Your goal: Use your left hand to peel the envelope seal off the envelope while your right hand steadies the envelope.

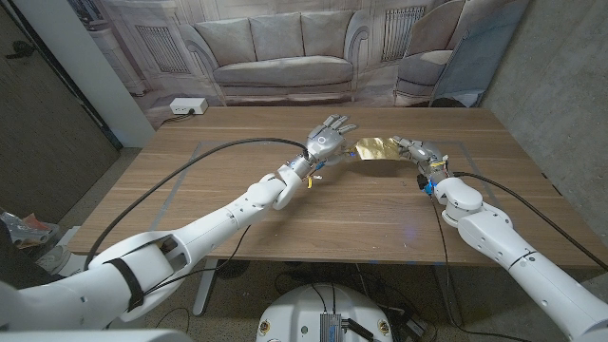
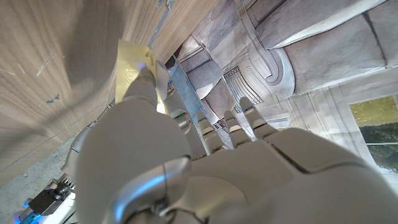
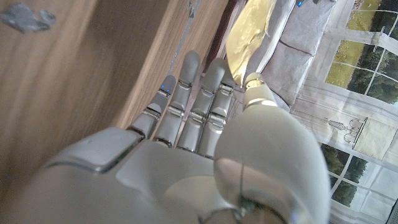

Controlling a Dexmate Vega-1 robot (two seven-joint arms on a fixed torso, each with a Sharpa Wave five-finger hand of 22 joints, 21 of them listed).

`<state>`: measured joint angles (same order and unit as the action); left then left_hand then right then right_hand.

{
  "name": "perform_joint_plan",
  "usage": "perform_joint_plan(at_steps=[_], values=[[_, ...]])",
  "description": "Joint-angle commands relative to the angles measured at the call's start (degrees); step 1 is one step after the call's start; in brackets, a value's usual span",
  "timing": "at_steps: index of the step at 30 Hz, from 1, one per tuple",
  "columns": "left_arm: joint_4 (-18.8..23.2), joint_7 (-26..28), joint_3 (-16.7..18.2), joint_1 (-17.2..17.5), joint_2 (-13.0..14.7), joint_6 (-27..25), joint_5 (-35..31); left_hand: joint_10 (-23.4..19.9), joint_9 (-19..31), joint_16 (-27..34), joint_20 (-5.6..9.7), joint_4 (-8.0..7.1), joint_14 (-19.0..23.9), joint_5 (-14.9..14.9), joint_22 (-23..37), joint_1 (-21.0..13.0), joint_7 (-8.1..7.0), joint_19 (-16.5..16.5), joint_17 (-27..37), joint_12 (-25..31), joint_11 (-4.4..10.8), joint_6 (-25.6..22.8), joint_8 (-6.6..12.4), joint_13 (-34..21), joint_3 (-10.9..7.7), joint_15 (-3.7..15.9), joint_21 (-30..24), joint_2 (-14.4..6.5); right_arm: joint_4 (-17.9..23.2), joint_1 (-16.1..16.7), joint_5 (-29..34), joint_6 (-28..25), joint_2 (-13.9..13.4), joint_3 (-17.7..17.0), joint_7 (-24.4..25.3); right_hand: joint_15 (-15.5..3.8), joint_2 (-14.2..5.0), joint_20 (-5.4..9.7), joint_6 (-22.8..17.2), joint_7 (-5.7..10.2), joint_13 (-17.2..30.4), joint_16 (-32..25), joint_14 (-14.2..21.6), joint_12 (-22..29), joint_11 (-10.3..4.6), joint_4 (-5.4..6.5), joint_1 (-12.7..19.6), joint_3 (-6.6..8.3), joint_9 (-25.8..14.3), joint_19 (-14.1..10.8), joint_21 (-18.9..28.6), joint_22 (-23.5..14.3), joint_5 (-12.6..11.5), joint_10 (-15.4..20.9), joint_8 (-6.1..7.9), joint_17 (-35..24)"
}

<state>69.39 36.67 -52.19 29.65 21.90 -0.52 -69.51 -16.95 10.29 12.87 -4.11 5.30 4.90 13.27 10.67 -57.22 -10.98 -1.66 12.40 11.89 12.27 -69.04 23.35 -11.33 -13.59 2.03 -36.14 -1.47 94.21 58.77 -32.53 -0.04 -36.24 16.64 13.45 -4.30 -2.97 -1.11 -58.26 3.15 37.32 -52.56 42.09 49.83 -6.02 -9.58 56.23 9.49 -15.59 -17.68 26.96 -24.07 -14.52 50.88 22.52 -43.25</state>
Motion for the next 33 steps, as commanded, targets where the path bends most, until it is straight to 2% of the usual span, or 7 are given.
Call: perform_joint_plan(at_steps=[1, 10, 14, 22, 26, 28, 33], values=[[-1.03, 0.16, -0.40, -0.60, -0.47, -0.11, 0.12, 0.48, 0.18, -0.29, 0.09, 0.08, -0.46, 0.44, 0.17, -0.63, -1.38, -0.06, 0.29, -0.06, 0.08, -1.79, -0.18, -0.18, 0.27, 5.55, -0.04, -0.20, 0.11, -0.40, 0.37, -1.06, -0.68, 0.43, -0.34, -8.22, 0.17, 0.61, 0.29, 0.74, 0.44, -0.50, 0.08, 0.49, -0.66, -0.56, 1.75, 0.20, -0.24, -0.12, 0.41, -0.34, -0.52, -0.17, 0.46, -0.14], [-1.72, -0.05, -0.60, -0.93, -0.68, 0.28, 0.63, 0.72, 0.28, -0.31, 0.07, 0.01, -0.56, 0.45, 0.18, -0.65, -1.35, -0.18, 0.33, -0.13, 0.08, -1.90, -0.30, -0.19, 0.39, 5.31, 0.07, -0.32, -1.77, -1.46, 0.34, 0.84, -1.30, 0.97, -4.23, -8.46, -0.54, 1.13, -1.73, 1.31, -0.47, -1.32, 0.50, 1.49, -1.31, -0.41, 7.62, 0.96, -0.26, -0.70, 1.72, -0.66, -1.27, 1.54, 1.45, 0.05], [-2.13, 0.07, -0.82, -1.13, -0.78, 0.38, 0.62, 0.83, 0.38, -0.33, 0.04, -0.01, -0.62, 0.45, 0.18, -0.66, -1.36, -0.21, 0.35, -0.16, 0.08, -1.97, -0.30, -0.19, 0.43, 5.24, 0.11, -0.38, -3.57, -1.33, -0.09, 4.26, 0.60, 0.65, -4.19, -8.49, -1.19, 1.31, -3.70, 1.72, -0.97, -1.80, 1.06, 2.01, -1.28, 0.03, 9.20, 1.02, -0.08, -0.64, 2.26, -0.83, -1.26, 2.79, 2.19, 0.16], [-1.98, -1.34, -1.05, -1.38, -0.45, 0.64, 0.81, 0.51, 0.37, -0.16, 0.79, -0.01, -0.21, 0.46, 0.18, -0.73, -1.26, 0.20, 0.36, 0.01, 0.07, -2.18, -0.47, -0.20, 0.61, 5.91, 0.05, -0.37, -3.32, -1.40, 0.96, 4.32, 0.51, 0.79, -3.00, -8.50, -2.20, 2.07, -5.73, -0.01, -1.31, -2.75, 2.23, 3.33, -0.45, 0.65, 10.64, 0.63, -0.40, -1.43, 3.68, -1.19, -0.81, 5.19, 3.23, 0.43], [-0.68, -4.74, -0.39, -1.44, 0.43, 2.22, 2.64, 0.26, 1.54, -0.27, 0.74, -0.47, 0.09, 0.74, 0.17, 1.49, -1.47, 0.19, 0.30, 0.05, -0.05, 6.36, -3.67, -0.23, 3.25, 6.01, 0.39, 2.79, -2.70, -1.39, 1.17, 3.26, 0.25, 0.86, -2.34, -8.42, -2.40, 2.17, -6.00, -0.24, -1.27, -2.79, 2.13, 3.68, -0.55, 0.66, 11.16, 0.57, -0.67, -1.52, 4.09, -1.31, -0.74, 5.53, 3.49, 0.57], [-0.60, -4.72, -0.11, -1.44, 0.64, 2.85, 3.20, 1.02, 2.01, -0.51, 0.68, -2.03, -0.24, 1.54, 0.38, 4.88, -1.33, -0.16, 0.32, -0.14, -0.04, 11.07, -5.37, -0.30, 5.43, 5.51, 0.62, 4.10, -2.76, -1.49, 1.79, 3.41, 0.40, 1.01, -1.74, -8.42, -2.34, 2.13, -6.06, -0.37, -1.34, -2.86, 2.13, 3.74, -0.48, 0.68, 11.26, 0.47, -0.71, -1.49, 4.21, -1.35, -0.70, 5.64, 3.53, 0.59], [1.68, -7.62, 1.62, -0.64, 1.66, 4.50, 6.41, 3.41, 2.22, -0.93, -0.92, -3.94, -1.42, 3.33, 0.58, 8.31, -1.58, -1.55, 0.34, -0.60, -0.09, 19.76, -8.79, -0.39, 7.41, 4.11, 1.24, 4.28, -2.38, -1.91, 3.27, 2.43, 0.15, 1.53, -0.59, -8.44, -2.36, 2.27, -6.07, -0.49, -1.40, -2.98, 2.15, 3.96, -0.29, 0.73, 11.58, 0.31, -0.85, -1.37, 4.51, -1.44, -0.63, 5.86, 3.60, 0.70]])
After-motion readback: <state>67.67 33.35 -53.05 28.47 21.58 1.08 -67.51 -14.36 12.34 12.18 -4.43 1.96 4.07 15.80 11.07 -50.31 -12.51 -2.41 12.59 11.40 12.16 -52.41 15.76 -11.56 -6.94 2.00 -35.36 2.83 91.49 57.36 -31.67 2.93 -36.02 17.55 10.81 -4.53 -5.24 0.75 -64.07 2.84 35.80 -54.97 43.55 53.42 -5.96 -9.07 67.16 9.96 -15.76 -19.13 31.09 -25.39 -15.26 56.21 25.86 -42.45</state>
